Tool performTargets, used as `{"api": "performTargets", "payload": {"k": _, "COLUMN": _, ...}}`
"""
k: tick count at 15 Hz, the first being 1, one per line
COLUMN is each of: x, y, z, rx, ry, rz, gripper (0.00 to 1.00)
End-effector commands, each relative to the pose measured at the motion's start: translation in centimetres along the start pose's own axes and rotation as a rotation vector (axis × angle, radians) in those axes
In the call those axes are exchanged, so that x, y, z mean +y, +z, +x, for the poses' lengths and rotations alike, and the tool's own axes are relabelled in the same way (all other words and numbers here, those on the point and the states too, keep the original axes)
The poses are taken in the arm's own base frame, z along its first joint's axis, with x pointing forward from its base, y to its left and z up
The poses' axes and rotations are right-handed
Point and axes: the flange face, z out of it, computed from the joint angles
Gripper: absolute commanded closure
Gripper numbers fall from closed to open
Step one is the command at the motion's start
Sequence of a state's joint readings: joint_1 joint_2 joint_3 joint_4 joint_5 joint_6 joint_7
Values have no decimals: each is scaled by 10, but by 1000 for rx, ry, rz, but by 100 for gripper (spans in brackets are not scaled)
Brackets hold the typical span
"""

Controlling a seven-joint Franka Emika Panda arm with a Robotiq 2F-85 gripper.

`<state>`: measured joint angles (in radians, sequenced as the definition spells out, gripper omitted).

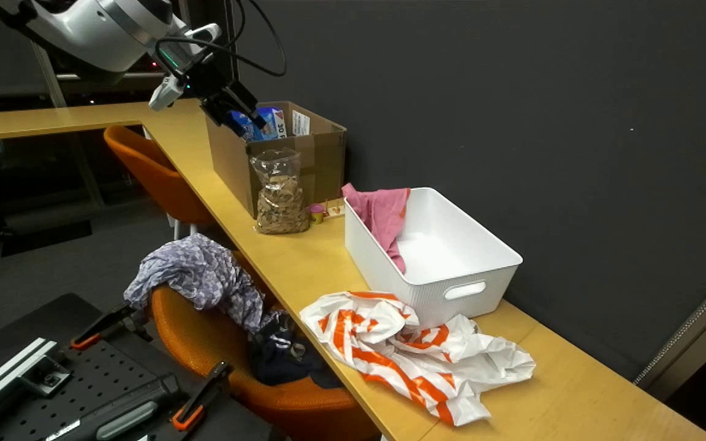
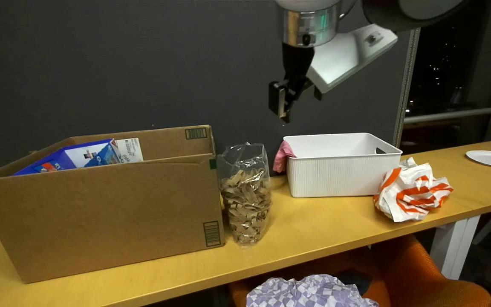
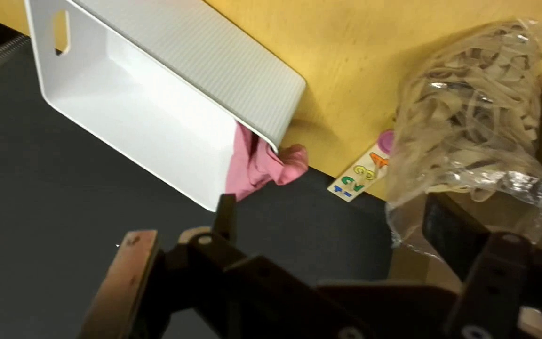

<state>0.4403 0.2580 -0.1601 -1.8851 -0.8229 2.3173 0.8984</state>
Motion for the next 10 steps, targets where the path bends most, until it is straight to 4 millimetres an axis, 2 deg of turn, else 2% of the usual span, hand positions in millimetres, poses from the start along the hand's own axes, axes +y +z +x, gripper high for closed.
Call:
{"api": "performTargets", "payload": {"k": 1, "x": 71, "y": 8, "z": -43, "rx": 7, "ry": 87, "rz": -34, "gripper": 0}}
{"api": "performTargets", "payload": {"k": 3, "x": 95, "y": 28, "z": -52, "rx": 0, "ry": 128, "rz": -28, "gripper": 0}}
{"api": "performTargets", "payload": {"k": 5, "x": 109, "y": 46, "z": -61, "rx": -18, "ry": 160, "rz": 7, "gripper": 0}}
{"api": "performTargets", "payload": {"k": 7, "x": 114, "y": 59, "z": -69, "rx": -41, "ry": 176, "rz": 38, "gripper": 0}}
{"api": "performTargets", "payload": {"k": 10, "x": 106, "y": 68, "z": -82, "rx": -85, "ry": 195, "rz": 84, "gripper": 0}}
